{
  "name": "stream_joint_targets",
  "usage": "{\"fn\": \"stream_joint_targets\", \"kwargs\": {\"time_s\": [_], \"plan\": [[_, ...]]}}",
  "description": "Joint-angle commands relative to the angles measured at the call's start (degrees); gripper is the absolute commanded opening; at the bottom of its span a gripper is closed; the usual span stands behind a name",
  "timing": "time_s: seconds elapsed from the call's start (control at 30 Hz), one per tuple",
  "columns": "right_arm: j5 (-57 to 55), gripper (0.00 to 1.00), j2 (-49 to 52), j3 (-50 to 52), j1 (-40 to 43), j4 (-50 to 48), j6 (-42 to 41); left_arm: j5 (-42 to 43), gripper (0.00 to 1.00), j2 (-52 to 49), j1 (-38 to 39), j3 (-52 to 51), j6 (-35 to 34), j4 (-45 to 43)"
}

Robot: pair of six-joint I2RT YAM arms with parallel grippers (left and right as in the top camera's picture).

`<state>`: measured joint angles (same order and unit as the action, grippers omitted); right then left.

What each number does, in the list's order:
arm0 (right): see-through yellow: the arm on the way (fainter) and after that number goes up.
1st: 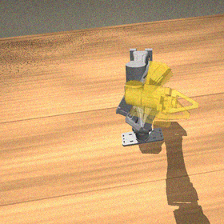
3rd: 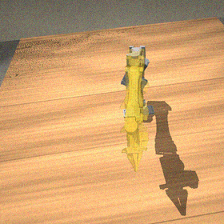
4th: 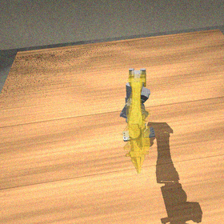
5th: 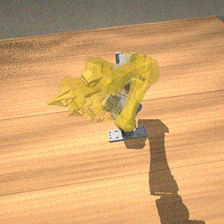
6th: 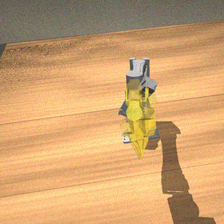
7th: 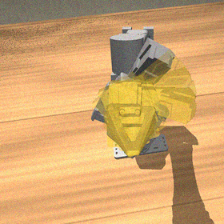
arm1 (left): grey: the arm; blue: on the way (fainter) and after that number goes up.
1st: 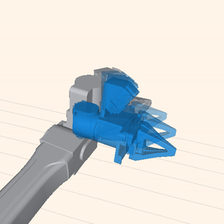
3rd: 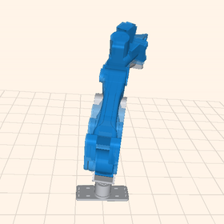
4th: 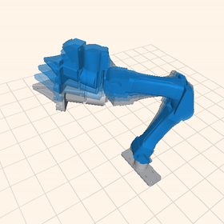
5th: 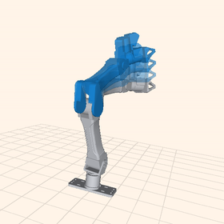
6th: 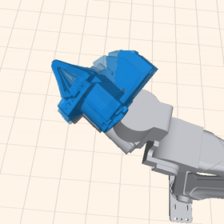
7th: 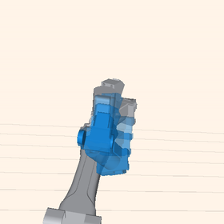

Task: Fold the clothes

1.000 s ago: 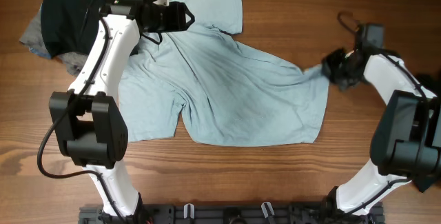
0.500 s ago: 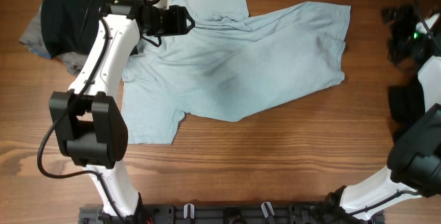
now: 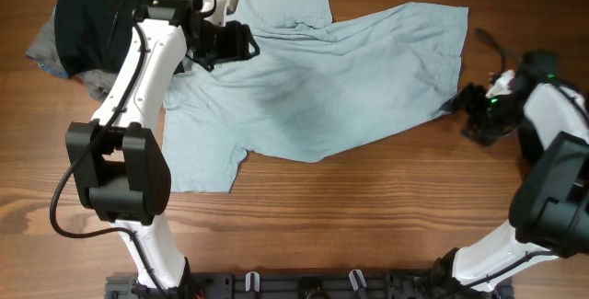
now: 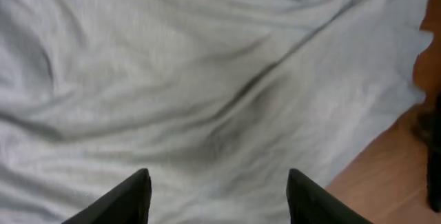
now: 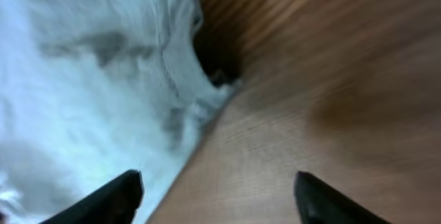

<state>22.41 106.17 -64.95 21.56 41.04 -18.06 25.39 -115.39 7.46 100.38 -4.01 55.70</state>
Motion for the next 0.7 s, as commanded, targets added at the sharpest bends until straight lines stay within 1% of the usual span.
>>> {"fn": "stream_joint_targets", "kwargs": {"time_s": [0.0, 0.07, 0.1, 0.13, 0.17, 0.23, 0.27, 0.3, 0.43, 0.47, 0.5, 0.53, 0.6, 0.63, 0.67], "plan": [[-2.23, 0.69, 0.33, 4.57, -2.34, -8.68, 1.05, 0.09, 0.59, 0.66, 0.98, 0.57, 3.87, 4.17], [-1.01, 0.69, 0.33, 6.43, -3.54, -13.94, -1.53, 0.04, 0.58, 0.66, 1.62, 0.57, 5.22, 6.03], [-0.68, 0.66, 0.33, 7.04, -4.09, -15.72, -1.9, 0.07, 0.59, 0.66, 1.84, 0.57, 5.35, 6.56], [-0.24, 0.55, 0.33, 7.52, -4.68, -17.33, -1.84, 0.07, 0.59, 0.66, 2.1, 0.57, 5.33, 6.8], [-0.26, 0.35, 0.33, 7.74, -5.33, -18.4, -1.84, 0.07, 0.6, 0.66, 2.4, 0.57, 5.33, 6.86], [1.49, 0.04, 0.2, 7.45, -6.64, -18.64, -1.77, 0.07, 0.63, 0.63, 2.93, 0.57, 5.35, 6.47], [3.13, 0.04, -0.07, 7.04, -6.67, -17.46, -1.57, 0.07, 0.63, 0.63, 2.95, 0.57, 5.33, 6.36], [4.76, 0.04, -0.61, 6.1, -6.67, -14.27, -1.66, 0.04, 0.63, 0.63, 2.97, 0.57, 5.33, 6.43], [4.79, 0.04, -4.81, 1.18, -6.6, -1.36, -3.96, 0.04, 0.64, 0.63, 2.97, 0.57, 5.33, 6.73], [5.29, 0.04, -5.9, -0.61, -6.6, 0.46, -4.96, 0.04, 0.65, 0.63, 2.97, 0.55, 5.33, 6.6], [7.1, 0.04, -7.17, -2.99, -6.6, 0.66, -5.05, 0.02, 0.65, 0.63, 2.97, 0.55, 5.35, 6.12], [9.53, 0.07, -8.02, -4.68, -6.6, -2.14, -5.07, 0.02, 0.65, 0.63, 2.97, 0.57, 5.33, 5.6], [11.45, 0.11, -8.59, -5.38, -6.62, -13.64, -6.25, 0.04, 0.65, 0.63, 2.97, 0.57, 5.31, 4.72], [10.4, 0.24, -8.44, -5.22, -6.62, -17.92, -6.54, 0.04, 0.66, 0.63, 2.99, 0.57, 5.31, 4.52], [8.39, 0.61, -7.89, -4.96, -6.78, -22.73, -6.51, 0.04, 0.66, 0.63, 2.97, 0.55, 5.31, 4.55]]}}
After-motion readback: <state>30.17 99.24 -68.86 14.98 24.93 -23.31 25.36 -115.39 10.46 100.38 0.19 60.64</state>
